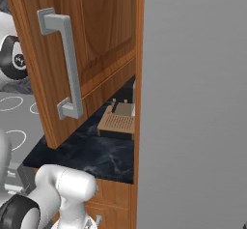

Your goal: Open the cabinet and move the ladle to the pot. Then close the cabinet.

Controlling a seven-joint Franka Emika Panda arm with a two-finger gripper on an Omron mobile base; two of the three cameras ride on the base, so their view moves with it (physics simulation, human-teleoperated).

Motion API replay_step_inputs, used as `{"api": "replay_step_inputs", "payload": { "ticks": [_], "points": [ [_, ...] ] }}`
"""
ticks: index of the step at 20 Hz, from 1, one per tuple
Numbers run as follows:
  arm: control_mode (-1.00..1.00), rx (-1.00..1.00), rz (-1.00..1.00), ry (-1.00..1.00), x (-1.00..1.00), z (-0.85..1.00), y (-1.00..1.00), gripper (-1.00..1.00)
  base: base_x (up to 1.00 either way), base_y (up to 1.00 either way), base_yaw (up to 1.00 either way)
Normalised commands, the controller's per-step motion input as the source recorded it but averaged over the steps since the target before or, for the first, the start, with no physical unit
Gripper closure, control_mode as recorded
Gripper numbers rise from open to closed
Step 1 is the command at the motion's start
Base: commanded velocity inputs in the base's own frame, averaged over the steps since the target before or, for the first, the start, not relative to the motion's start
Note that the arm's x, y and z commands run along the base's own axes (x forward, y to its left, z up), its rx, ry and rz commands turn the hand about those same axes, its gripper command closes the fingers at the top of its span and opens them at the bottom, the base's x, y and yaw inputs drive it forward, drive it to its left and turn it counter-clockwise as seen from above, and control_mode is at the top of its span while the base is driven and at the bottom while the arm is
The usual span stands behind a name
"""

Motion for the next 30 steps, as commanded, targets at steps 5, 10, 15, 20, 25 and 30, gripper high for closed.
{"api": "replay_step_inputs", "payload": {
  "ticks": [5, 10, 15, 20, 25, 30],
  "points": [
    [-1.0, 0.0, 0.03, 0.0, 0.42, 0.0, 0.0, -1.0, 0.0, 0.0, 0.0],
    [-1.0, 0.0, 0.02, 0.0, 0.45, 0.0, 0.0, -1.0, 0.0, 0.0, 0.0],
    [-1.0, 0.0, 0.03, 0.0, 0.44, 0.0, 0.0, -1.0, 0.0, 0.0, 0.0],
    [-1.0, 0.0, 0.03, 0.0, 0.39, -0.07, 0.0, -1.0, 0.0, 0.0, 0.0],
    [-1.0, 0.0, 0.02, 0.0, 0.37, -0.07, -0.02, -1.0, 0.0, 0.0, 0.0],
    [-1.0, 0.0, 0.0, 0.01, 0.29, 0.0, -0.05, -1.0, 0.0, 0.0, 0.0]
  ]
}}
